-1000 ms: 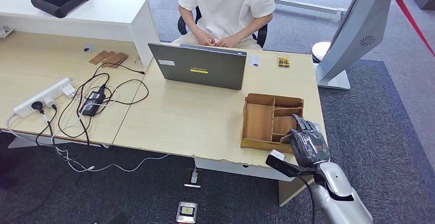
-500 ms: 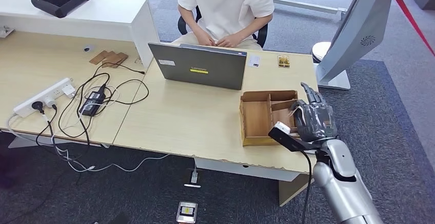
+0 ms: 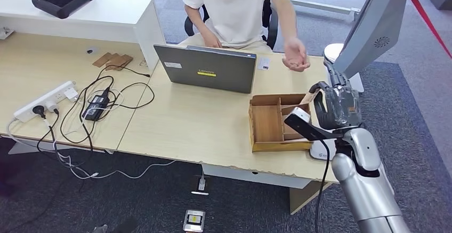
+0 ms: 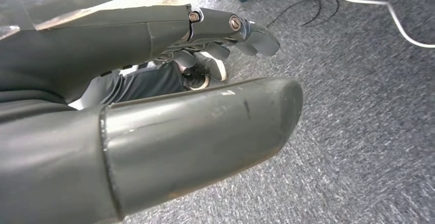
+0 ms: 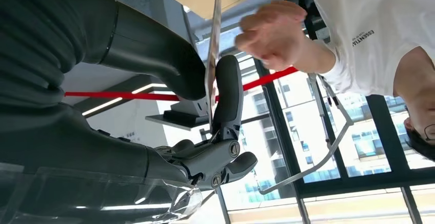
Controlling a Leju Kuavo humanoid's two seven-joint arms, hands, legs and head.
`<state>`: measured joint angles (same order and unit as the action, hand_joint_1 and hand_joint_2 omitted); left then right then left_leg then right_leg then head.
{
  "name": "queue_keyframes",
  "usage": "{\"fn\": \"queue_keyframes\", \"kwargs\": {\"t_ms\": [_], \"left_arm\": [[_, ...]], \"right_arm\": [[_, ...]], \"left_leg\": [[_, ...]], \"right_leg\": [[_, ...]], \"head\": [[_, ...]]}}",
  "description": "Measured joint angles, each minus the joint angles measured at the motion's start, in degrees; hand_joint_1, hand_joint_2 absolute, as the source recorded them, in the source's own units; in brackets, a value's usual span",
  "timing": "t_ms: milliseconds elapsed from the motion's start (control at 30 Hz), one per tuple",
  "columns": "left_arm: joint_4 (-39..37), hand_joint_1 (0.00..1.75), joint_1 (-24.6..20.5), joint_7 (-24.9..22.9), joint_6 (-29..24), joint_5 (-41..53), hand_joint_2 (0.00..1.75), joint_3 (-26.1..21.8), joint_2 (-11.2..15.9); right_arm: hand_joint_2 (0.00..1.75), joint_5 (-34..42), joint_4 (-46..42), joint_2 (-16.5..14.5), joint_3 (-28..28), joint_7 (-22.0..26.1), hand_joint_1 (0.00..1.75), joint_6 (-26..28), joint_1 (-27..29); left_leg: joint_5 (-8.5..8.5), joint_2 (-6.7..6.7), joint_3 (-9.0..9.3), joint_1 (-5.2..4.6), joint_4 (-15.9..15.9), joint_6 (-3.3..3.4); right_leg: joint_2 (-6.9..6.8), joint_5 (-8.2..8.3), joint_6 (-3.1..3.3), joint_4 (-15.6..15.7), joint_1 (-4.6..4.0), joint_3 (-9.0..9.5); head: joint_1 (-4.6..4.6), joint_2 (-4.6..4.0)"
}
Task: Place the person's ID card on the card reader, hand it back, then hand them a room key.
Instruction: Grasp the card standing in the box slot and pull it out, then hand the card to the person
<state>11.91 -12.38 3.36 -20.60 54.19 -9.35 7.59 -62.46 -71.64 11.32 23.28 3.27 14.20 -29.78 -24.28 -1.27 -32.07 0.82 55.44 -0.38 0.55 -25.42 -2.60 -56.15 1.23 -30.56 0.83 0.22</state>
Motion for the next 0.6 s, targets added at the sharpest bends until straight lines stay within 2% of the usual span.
{"fn": "queue_keyframes", "kwargs": {"t_ms": [167, 300, 433, 600], "left_arm": [[0.05, 0.00, -1.31, -0.41, 1.36, 1.82, 0.00, 0.81, -0.41], [0.12, 0.00, -2.82, -0.87, 2.63, 3.29, 0.00, 1.86, -0.81], [0.35, 0.00, -4.34, -1.62, 3.87, 4.78, 0.00, 3.27, -1.39], [0.42, 0.00, -5.61, -1.97, 4.48, 5.83, 0.00, 4.77, -1.85]], "right_arm": [[1.75, 0.15, 3.87, -1.60, 0.04, 2.79, 1.75, -0.13, -5.38], [1.75, -0.08, 12.39, -3.95, 0.28, 5.03, 1.75, 0.57, -14.02], [1.75, -1.00, 22.78, -6.45, 0.55, 5.32, 1.75, 0.03, -23.03], [1.75, -1.67, 32.22, -8.67, 0.84, 3.95, 1.75, -2.36, -29.15]], "left_leg": [[0.05, 0.00, -0.04, 0.00, 0.00, 0.00], [0.18, -0.01, -0.17, -0.01, 0.00, 0.00], [0.26, -0.05, -0.27, 0.01, 0.01, -0.03], [0.26, -0.04, -0.30, 0.01, 0.01, -0.03]], "right_leg": [[0.00, 0.06, 0.02, -0.03, 0.00, -0.02], [0.01, 0.17, 0.03, -0.07, 0.01, -0.19], [-0.01, 0.24, 0.01, -0.08, 0.00, -0.27], [0.00, 0.24, 0.01, -0.08, 0.00, -0.31]], "head": [[0.00, 0.00], [0.00, 0.00], [0.00, 0.00], [0.01, 0.00]]}}
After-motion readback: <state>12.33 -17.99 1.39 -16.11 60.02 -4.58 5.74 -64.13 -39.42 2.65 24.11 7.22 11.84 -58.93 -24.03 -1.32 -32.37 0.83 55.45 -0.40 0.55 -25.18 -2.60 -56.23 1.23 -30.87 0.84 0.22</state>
